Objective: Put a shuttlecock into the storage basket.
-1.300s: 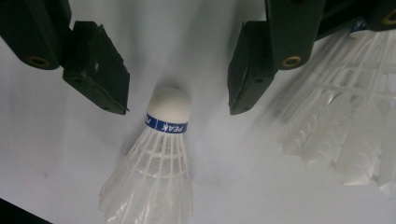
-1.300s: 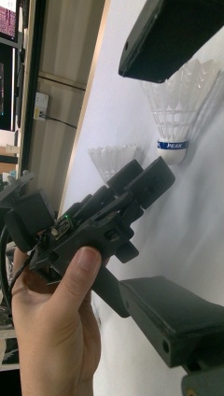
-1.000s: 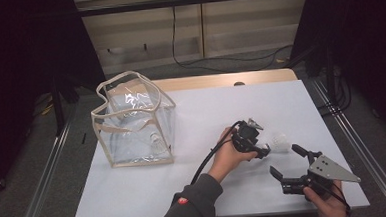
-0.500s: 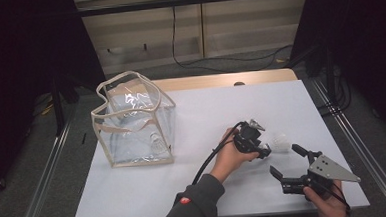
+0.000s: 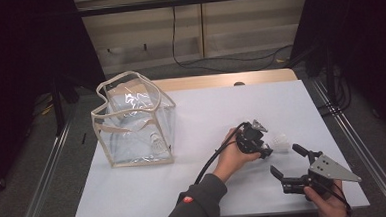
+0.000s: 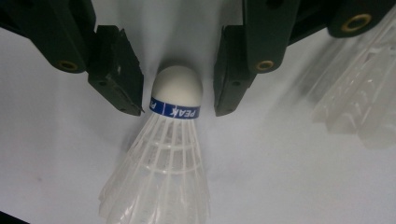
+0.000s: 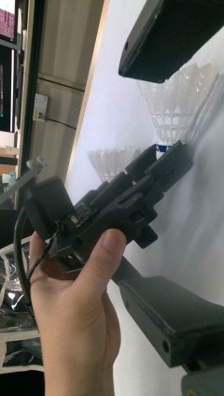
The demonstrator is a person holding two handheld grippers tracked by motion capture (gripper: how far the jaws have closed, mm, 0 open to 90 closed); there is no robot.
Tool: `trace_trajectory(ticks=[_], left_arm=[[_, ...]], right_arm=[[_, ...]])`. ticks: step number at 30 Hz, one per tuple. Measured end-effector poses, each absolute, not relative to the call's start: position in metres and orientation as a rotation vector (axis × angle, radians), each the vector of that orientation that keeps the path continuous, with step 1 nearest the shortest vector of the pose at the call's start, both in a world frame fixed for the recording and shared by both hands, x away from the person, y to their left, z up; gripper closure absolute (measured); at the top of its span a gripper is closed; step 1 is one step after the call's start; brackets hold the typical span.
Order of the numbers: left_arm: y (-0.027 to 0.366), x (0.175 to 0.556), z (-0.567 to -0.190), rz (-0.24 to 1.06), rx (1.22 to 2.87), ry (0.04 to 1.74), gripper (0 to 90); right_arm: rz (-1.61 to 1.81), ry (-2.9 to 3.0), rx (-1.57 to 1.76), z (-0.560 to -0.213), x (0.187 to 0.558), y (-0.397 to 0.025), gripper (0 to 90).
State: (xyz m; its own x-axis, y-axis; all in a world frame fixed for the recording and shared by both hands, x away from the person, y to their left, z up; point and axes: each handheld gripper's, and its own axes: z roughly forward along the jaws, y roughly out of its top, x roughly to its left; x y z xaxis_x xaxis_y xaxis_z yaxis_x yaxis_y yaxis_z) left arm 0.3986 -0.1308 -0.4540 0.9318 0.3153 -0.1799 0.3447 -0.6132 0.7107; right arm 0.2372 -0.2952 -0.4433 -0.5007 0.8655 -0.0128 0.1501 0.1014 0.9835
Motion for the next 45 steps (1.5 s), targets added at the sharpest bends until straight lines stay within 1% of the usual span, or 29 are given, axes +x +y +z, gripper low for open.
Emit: trace_trajectory(ticks=[4,5,7,9,11,14,16,25,33,45], left_arm=[[-0.134,0.397,-0.453,-0.039,2.285,0.462,58.7],[-0.134,0.396,-0.452,-0.034,2.297,0.464,61.9],[-0.134,0.395,-0.451,-0.054,2.303,0.481,64.4],[-0.131,0.394,-0.447,-0.06,2.332,0.496,64.6],[-0.126,0.395,-0.444,-0.106,2.318,0.521,64.7],[-0.122,0.395,-0.438,-0.098,2.316,0.521,64.7],[-0.12,0.395,-0.434,-0.124,2.307,0.525,64.7],[-0.112,0.394,-0.423,-0.157,2.288,0.545,64.9],[-0.098,0.399,-0.412,-0.152,2.267,0.59,64.9],[-0.081,0.4,-0.396,-0.159,2.252,0.606,64.9]], right_arm=[[1.448,1.745,1.003,-0.443,0.238,-0.296,0.6],[1.446,1.746,1.001,-0.443,0.238,-0.296,0.5],[1.447,1.748,1.002,-0.444,0.238,-0.295,0.5],[1.446,1.748,0.999,-0.444,0.238,-0.296,0.5],[1.447,1.748,0.999,-0.444,0.238,-0.296,0.5],[1.442,1.746,1.003,-0.444,0.237,-0.297,0.5],[1.44,1.744,1.005,-0.443,0.237,-0.297,0.5],[1.431,1.754,1.0,-0.444,0.237,-0.295,0.6],[1.43,1.761,0.991,-0.445,0.24,-0.294,0.5],[1.437,1.763,0.989,-0.445,0.24,-0.294,0.5]])
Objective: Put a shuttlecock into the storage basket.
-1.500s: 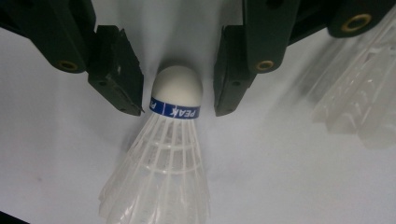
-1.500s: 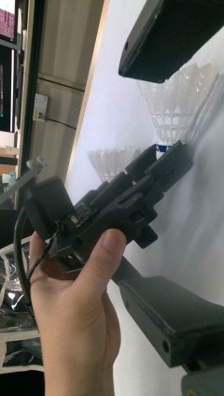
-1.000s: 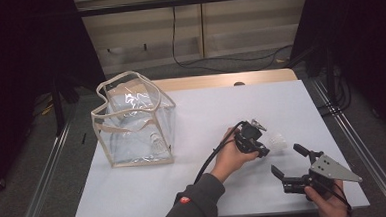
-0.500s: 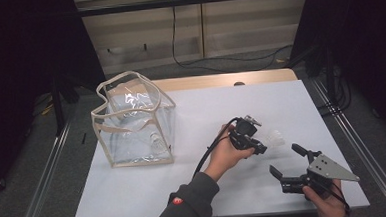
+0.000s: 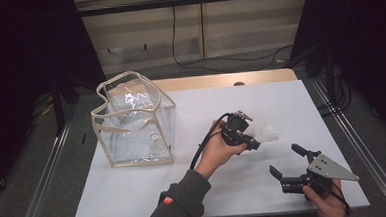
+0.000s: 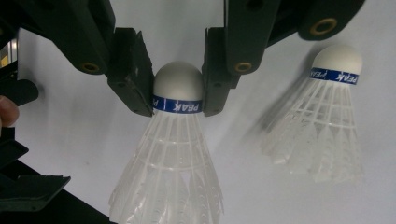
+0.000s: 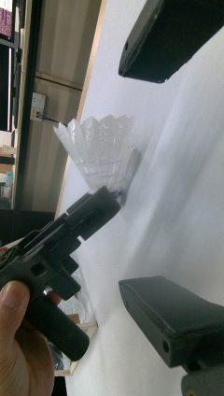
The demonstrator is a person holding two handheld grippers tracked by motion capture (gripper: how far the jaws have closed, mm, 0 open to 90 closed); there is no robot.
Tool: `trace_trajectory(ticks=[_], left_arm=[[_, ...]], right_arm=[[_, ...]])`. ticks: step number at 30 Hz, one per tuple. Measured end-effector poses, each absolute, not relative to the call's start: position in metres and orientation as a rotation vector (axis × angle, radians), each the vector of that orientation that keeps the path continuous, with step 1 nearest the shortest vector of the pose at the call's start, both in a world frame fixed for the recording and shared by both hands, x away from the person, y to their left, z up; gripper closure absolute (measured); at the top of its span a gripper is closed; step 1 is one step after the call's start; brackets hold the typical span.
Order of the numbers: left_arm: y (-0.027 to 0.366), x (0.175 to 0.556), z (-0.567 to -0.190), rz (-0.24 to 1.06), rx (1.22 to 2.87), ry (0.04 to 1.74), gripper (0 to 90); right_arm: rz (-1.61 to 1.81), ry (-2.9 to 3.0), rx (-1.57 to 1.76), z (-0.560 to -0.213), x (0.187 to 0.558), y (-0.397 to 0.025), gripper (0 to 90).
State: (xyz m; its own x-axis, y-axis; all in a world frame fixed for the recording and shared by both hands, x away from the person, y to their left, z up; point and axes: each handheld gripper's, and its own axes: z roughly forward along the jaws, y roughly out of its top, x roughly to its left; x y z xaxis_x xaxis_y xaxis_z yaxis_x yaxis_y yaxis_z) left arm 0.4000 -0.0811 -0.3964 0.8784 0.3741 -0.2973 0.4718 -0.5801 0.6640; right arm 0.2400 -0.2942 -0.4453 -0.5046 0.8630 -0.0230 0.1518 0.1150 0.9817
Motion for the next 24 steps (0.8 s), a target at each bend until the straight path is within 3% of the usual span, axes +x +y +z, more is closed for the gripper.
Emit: trace_trajectory(ticks=[24], left_arm=[[-0.06,0.401,-0.366,-0.161,2.235,0.609,64.9]], right_arm=[[1.439,1.763,0.993,-0.445,0.239,-0.293,0.5]])
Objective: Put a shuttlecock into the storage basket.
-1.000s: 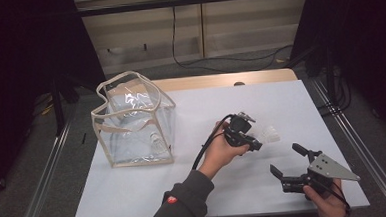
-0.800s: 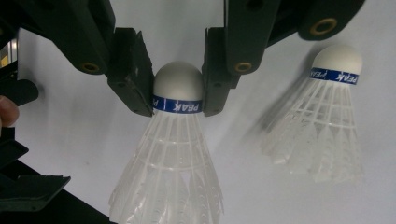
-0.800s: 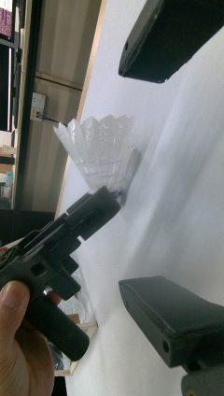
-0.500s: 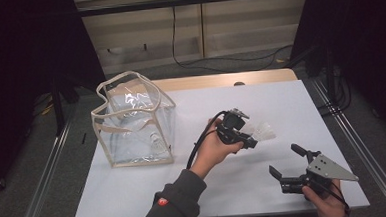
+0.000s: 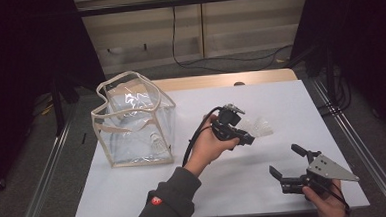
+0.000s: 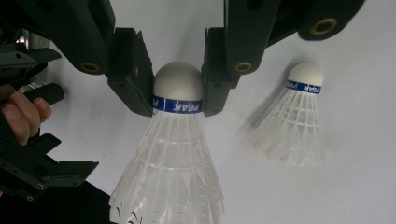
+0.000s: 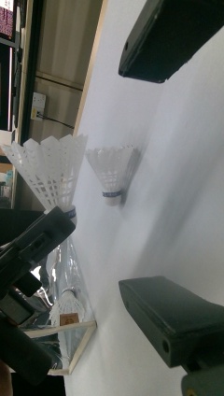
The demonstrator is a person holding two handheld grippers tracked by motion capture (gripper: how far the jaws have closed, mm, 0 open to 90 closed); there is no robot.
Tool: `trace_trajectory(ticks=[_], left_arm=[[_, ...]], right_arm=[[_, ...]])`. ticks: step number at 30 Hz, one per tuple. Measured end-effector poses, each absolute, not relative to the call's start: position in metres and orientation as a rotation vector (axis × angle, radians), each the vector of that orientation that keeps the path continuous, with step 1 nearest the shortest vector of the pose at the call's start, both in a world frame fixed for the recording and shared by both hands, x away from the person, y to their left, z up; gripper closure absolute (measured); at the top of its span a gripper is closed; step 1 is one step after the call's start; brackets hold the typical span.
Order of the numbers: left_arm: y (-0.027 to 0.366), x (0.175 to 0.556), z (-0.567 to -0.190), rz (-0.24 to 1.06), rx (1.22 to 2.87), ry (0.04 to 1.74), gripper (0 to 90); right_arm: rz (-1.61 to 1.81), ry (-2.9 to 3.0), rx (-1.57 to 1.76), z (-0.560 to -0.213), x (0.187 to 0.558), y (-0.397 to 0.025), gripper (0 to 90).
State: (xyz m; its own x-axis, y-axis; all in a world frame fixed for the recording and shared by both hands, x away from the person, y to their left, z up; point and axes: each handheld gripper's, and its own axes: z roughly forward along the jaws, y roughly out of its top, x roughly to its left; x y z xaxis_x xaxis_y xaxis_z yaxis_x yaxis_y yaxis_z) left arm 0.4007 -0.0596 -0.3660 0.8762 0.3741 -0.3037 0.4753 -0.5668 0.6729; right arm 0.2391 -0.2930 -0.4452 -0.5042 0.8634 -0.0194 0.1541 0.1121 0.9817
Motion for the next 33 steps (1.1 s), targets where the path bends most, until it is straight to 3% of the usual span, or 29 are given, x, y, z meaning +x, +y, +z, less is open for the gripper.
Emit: trace_trajectory(ticks=[33], left_arm=[[-0.032,0.41,-0.348,-0.145,2.224,0.651,64.9]], right_arm=[[1.436,1.763,0.989,-0.445,0.237,-0.294,0.5]])
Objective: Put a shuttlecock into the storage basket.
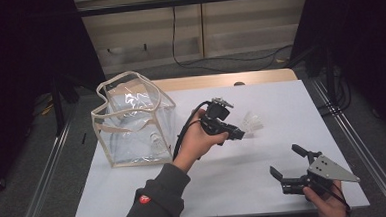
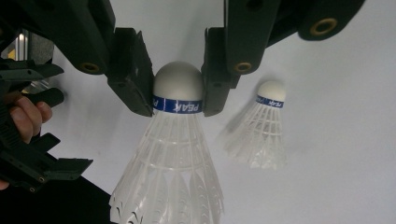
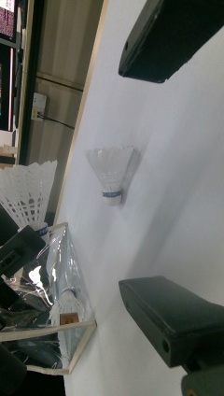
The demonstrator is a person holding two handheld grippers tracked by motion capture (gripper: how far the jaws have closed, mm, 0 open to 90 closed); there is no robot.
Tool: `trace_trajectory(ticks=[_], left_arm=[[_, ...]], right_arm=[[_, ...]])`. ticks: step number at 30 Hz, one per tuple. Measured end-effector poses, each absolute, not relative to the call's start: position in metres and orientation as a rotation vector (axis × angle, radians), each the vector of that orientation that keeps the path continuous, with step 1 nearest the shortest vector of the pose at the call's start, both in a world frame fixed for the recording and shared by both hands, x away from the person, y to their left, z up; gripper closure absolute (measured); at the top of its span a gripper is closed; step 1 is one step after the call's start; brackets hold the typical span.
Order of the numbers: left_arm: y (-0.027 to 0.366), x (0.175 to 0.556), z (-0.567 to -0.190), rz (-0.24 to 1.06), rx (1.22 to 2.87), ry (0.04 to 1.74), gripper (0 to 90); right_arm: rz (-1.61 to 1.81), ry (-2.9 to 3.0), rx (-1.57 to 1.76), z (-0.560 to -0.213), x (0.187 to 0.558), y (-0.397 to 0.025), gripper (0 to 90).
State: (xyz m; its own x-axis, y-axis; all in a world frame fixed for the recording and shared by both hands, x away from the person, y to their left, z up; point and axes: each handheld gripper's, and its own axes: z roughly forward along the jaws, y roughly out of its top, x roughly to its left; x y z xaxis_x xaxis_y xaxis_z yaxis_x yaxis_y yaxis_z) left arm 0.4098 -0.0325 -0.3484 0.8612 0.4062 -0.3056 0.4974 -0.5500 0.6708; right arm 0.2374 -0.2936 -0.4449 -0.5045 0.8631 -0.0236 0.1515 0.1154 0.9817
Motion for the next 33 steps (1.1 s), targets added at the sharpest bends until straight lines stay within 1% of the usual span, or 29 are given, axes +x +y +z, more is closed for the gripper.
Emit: trace_trajectory(ticks=[13,30,33], left_arm=[[-0.017,0.415,-0.339,-0.117,2.221,0.683,64.9],[-0.002,0.421,-0.333,-0.111,2.203,0.726,64.9],[0.0,0.422,-0.333,-0.127,2.192,0.728,64.9]], right_arm=[[1.435,1.761,0.991,-0.445,0.237,-0.293,0.5],[1.438,1.762,0.986,-0.445,0.237,-0.293,0.5],[1.439,1.762,0.984,-0.445,0.237,-0.293,0.5]])
